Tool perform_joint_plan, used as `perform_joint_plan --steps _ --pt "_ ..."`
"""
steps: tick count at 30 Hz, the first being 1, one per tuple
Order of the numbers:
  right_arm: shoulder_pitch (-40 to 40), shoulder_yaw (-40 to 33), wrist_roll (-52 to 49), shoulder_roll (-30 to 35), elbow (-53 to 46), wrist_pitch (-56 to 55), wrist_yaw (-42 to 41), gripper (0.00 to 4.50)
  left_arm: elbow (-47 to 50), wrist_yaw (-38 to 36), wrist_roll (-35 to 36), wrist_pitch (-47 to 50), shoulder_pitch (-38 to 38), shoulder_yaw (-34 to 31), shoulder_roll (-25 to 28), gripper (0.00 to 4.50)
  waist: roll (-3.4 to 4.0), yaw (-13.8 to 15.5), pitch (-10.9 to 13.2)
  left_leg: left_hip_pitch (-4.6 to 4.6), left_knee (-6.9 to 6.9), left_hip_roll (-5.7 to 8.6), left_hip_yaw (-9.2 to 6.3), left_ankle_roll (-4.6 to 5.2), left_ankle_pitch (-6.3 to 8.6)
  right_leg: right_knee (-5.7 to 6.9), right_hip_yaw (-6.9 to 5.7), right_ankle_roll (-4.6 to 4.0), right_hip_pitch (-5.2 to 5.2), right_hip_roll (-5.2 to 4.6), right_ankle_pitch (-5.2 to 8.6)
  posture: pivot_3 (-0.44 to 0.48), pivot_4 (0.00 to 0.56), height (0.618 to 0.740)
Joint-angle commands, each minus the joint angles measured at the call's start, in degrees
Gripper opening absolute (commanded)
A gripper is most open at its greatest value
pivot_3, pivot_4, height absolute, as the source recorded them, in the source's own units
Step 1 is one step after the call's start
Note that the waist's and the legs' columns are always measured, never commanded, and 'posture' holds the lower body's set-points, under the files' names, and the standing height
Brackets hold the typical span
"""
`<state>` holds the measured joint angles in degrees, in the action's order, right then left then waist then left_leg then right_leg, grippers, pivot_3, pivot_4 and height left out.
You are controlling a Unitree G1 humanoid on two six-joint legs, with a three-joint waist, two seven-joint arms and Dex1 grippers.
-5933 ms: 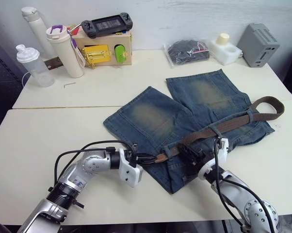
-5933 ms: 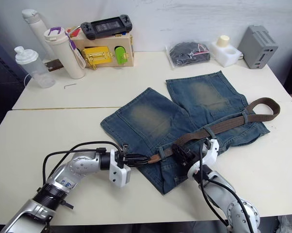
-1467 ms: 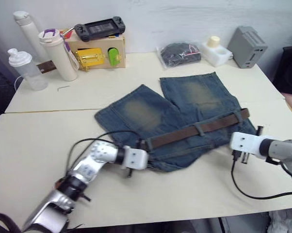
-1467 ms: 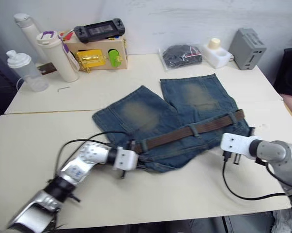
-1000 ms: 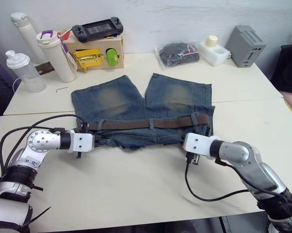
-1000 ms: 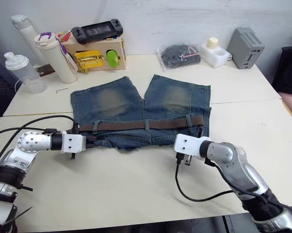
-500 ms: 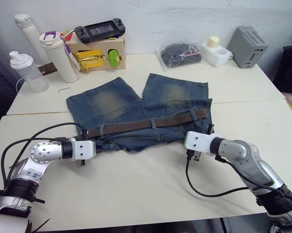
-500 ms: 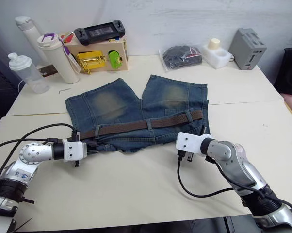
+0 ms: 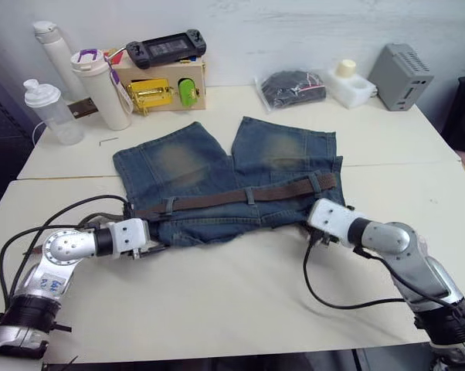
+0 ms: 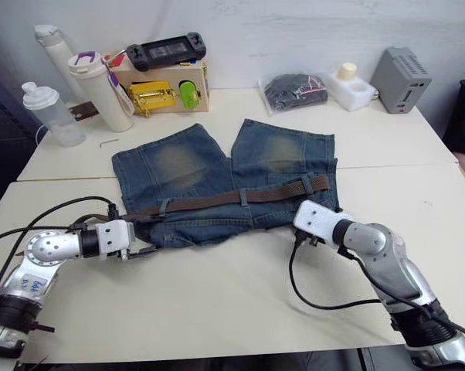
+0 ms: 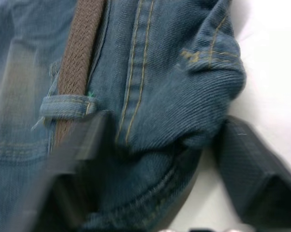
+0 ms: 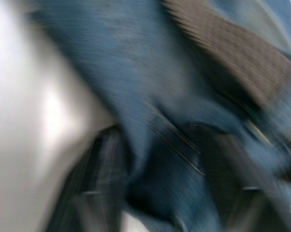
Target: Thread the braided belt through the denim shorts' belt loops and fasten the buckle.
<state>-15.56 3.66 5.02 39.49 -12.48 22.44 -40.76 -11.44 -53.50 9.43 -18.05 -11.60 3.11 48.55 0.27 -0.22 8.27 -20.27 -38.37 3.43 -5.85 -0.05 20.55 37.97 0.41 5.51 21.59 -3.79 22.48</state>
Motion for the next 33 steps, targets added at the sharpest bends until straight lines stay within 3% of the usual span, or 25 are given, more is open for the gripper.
perform_joint_plan --steps 1,7,16,17,19,20,22,25,33 --pt "-2.6 -7.0 -5.8 -3.2 -3.1 6.0 2.9 4.47 12.8 -0.7 10.0 13.8 2.7 -3.9 0.3 4.50 0.04 0.0 0.1 -0.01 0.02 -0.01 0.00 0.00 0.00 0.02 0.00 0.00 0.02 0.00 0.00 0.000 0.150 0.740" --pt "-6.2 -11.3 -11.0 -7.1 -1.8 10.2 5.8 4.47 23.9 4.3 21.3 30.2 3.3 -10.1 -2.6 4.50 0.02 0.0 0.3 -0.06 -0.02 -0.02 -0.02 -0.01 -0.01 0.01 0.01 0.00 0.06 0.02 0.00 0.000 0.150 0.740" --pt "-9.0 -9.3 -13.1 -4.1 2.2 8.6 2.2 4.47 18.3 2.2 23.0 36.4 1.9 -14.3 -3.4 4.50 0.13 -1.1 0.4 -0.12 0.19 0.18 -0.35 0.04 -0.14 0.02 -0.41 -0.01 -0.17 -0.13 0.00 0.000 0.150 0.735" --pt "-9.4 -9.4 -13.3 -3.8 2.7 8.5 1.9 4.47 17.8 1.8 23.4 37.2 1.4 -14.6 -3.4 4.50 0.17 -1.4 0.5 -0.42 0.43 0.76 -1.26 0.18 -0.50 -0.26 -1.51 -0.04 -0.92 -0.70 0.02 0.000 0.150 0.734" --pt "-11.1 -10.0 -14.5 -2.5 4.2 8.7 0.2 4.47 16.9 0.5 23.2 37.6 0.7 -15.0 -2.5 4.50 0.24 -2.3 0.5 -0.31 0.65 1.24 -1.99 0.26 -0.84 -0.47 -2.32 -0.08 -1.19 -1.11 0.04 0.000 0.150 0.733" --pt "-11.7 -10.2 -14.8 -2.1 4.6 9.1 -0.1 4.47 16.7 -0.1 23.1 37.7 0.6 -15.1 -2.2 4.50 0.33 -2.6 0.6 -0.77 1.09 2.23 -3.39 0.40 -1.58 -0.59 -3.99 -0.08 -1.58 -1.91 0.06 0.000 0.150 0.733" --pt "-13.4 -9.3 -15.0 -0.6 5.9 9.9 -1.9 4.47 16.4 -1.3 23.3 38.6 1.0 -15.6 -1.7 4.50 0.29 -1.7 0.6 -0.70 0.93 2.75 -3.59 0.43 -1.90 -0.17 -3.29 0.12 -1.02 -2.59 -0.03 0.000 0.150 0.733" --pt "-17.1 -8.3 -15.3 0.3 8.7 12.0 -2.5 4.47 12.8 -2.6 22.1 38.7 1.3 -16.2 -1.3 4.50 0.30 -1.1 0.7 -0.86 0.87 2.81 -3.51 0.51 -1.96 -0.25 -3.04 0.12 -0.87 -2.66 -0.04 0.000 0.150 0.733" --pt "-27.3 -7.2 -18.3 0.7 16.8 23.9 -3.9 4.47 3.7 -2.8 22.7 43.9 -10.0 -14.6 -4.2 4.50 0.21 -1.3 0.7 -1.09 0.97 2.79 -3.15 0.48 -1.97 -0.03 -2.70 0.14 -0.33 -2.66 -0.04 0.000 0.150 0.733"
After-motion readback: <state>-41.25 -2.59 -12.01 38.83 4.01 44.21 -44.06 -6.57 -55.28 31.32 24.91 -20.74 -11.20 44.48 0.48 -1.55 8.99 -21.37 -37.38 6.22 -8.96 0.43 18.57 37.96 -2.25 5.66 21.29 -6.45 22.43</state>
